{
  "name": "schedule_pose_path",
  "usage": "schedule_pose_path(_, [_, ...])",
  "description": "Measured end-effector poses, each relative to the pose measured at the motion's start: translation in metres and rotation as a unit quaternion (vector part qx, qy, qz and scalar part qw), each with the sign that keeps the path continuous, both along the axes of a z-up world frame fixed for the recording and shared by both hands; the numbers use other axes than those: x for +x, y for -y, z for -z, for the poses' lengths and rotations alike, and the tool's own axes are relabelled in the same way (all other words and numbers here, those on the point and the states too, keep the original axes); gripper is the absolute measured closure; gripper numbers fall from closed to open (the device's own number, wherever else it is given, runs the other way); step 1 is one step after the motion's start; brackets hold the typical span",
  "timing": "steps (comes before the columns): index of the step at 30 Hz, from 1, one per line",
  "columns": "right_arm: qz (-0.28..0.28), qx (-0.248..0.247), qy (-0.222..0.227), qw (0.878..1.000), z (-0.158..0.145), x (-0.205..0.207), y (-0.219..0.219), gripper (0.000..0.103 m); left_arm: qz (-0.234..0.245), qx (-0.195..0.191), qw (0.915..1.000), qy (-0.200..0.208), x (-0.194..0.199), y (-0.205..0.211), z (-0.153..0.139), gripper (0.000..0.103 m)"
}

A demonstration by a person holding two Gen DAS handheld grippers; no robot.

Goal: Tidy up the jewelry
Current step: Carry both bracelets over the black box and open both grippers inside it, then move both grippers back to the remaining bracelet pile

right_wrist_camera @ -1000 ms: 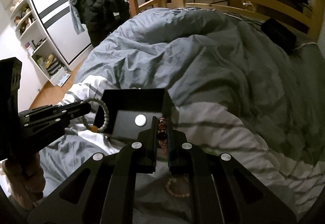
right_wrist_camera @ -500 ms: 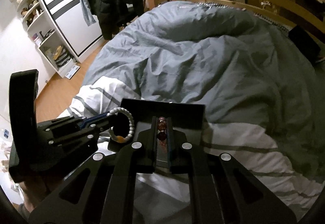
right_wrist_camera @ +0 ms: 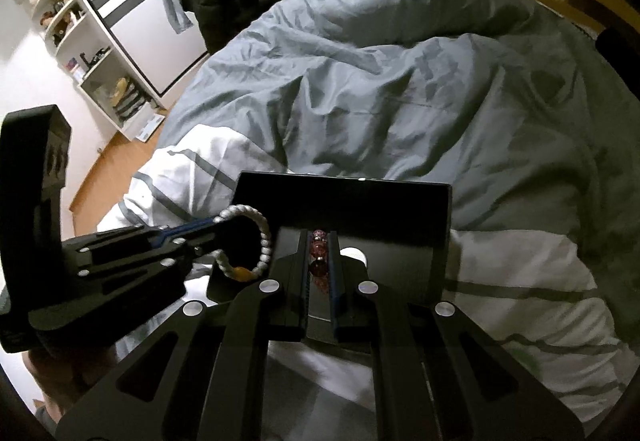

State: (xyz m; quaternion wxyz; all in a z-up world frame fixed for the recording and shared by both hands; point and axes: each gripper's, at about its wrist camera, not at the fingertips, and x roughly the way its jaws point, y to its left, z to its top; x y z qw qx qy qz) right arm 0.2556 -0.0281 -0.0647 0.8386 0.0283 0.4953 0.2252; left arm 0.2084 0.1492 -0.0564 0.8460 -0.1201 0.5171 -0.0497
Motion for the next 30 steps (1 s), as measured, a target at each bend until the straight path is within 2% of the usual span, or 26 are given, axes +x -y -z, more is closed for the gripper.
schedule_pose_path(5, [0.005,0.028,-0.011,1.0,0.002,0.002,0.004,0.094,0.006,0.008,1.0,-0.001,-0.001,0.004,0.0,0.094])
schedule_pose_path(7, [0.006,0.035,-0.019,0.999,0.004,0.003,0.005,0.093,0.004,0.007,1.0,0.0,0.0,0.002,-0.001,0.09])
schedule_pose_path(8, [0.006,0.039,-0.02,0.999,0.004,0.003,0.006,0.093,0.0,0.007,1.0,0.0,0.0,0.001,-0.001,0.082])
schedule_pose_path(9, [0.005,0.043,-0.021,0.999,0.003,0.003,0.006,0.093,-0.002,0.006,1.0,0.002,-0.001,0.0,-0.002,0.069])
schedule_pose_path(12, [0.008,0.038,-0.018,0.999,0.001,0.003,0.007,0.091,-0.007,0.008,0.9998,0.018,-0.003,-0.001,-0.008,0.049])
schedule_pose_path(14, [0.011,0.044,-0.016,0.999,-0.003,0.003,0.011,0.078,-0.001,0.007,0.9996,0.028,-0.004,0.001,-0.013,0.04])
schedule_pose_path(16, [0.022,0.051,-0.014,0.998,-0.006,0.003,0.017,0.04,-0.011,0.023,0.9991,0.035,-0.005,0.001,-0.016,0.04])
schedule_pose_path(18, [0.029,0.062,-0.007,0.998,-0.01,0.002,0.023,0.023,-0.016,0.011,0.9991,0.037,-0.006,-0.003,-0.017,0.033])
schedule_pose_path(25, [0.039,0.064,0.016,0.997,-0.034,-0.008,0.038,0.02,-0.031,-0.001,0.998,0.056,-0.014,-0.014,-0.03,0.03])
schedule_pose_path(27, [0.042,0.044,0.033,0.998,-0.042,-0.016,0.043,0.012,-0.028,0.004,0.9977,0.061,-0.016,-0.012,-0.032,0.025])
schedule_pose_path(30, [0.047,-0.005,0.065,0.997,-0.052,-0.032,0.055,0.011,-0.021,0.017,0.9972,0.07,-0.022,-0.004,-0.035,0.021])
